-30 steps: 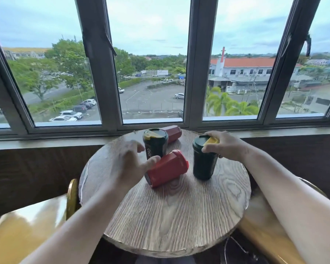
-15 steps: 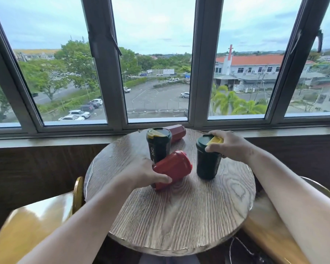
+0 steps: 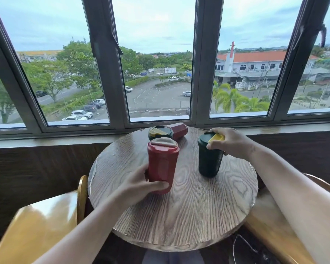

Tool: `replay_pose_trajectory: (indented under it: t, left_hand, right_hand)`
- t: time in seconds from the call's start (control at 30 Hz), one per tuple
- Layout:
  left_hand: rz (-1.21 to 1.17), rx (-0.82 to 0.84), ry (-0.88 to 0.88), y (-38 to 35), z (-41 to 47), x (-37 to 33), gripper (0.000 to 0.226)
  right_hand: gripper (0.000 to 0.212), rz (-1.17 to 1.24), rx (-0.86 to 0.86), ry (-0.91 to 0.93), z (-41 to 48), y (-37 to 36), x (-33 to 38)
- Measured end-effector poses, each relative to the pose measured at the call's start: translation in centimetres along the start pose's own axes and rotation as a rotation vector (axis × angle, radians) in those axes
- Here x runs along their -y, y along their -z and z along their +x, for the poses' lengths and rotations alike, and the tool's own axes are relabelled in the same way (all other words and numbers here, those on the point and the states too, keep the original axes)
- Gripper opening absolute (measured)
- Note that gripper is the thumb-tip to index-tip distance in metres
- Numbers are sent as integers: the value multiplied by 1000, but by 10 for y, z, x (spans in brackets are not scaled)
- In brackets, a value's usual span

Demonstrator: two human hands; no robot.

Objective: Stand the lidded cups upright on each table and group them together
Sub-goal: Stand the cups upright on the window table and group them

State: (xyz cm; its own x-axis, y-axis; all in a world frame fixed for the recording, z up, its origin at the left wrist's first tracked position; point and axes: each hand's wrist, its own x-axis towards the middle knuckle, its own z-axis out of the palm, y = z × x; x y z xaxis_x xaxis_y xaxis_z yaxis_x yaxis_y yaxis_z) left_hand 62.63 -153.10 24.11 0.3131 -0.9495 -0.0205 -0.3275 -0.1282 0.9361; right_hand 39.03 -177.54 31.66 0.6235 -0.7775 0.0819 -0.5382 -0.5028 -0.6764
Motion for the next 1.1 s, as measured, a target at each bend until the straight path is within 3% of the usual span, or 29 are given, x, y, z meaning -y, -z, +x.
replay_pose_trajectory:
  t: [0.23, 0.47, 0.57, 0.7, 0.77, 0.9, 1.0, 1.1]
  left_hand:
    - [263, -147, -49, -8, -1, 10, 68]
    - [407, -146, -65, -8, -6, 0, 66]
    - [322, -140, -76, -3, -7, -3, 70]
    - [-69, -87, -146, 17, -4, -15, 123]
    - [-127, -33, -223, 24, -3, -26, 122]
    - [-137, 10, -286, 25, 2, -38, 97]
    - [-26, -139, -296, 16, 1, -39, 87]
    - [285, -341, -313, 7, 2, -37, 98]
  right_hand:
    - [77, 0, 4, 8, -2, 1, 2]
    - [89, 0, 13, 7, -3, 1, 3]
    - [90, 4, 13, 7, -3, 1, 1]
    - [92, 7, 11, 5, 0, 0, -2]
    - [95, 16, 7, 5, 2, 0, -5]
    - [94, 14, -3, 8, 3, -1, -8]
    - [93, 14, -5, 19, 4, -1, -9]
    - [95, 8, -6, 24, 6, -2, -11]
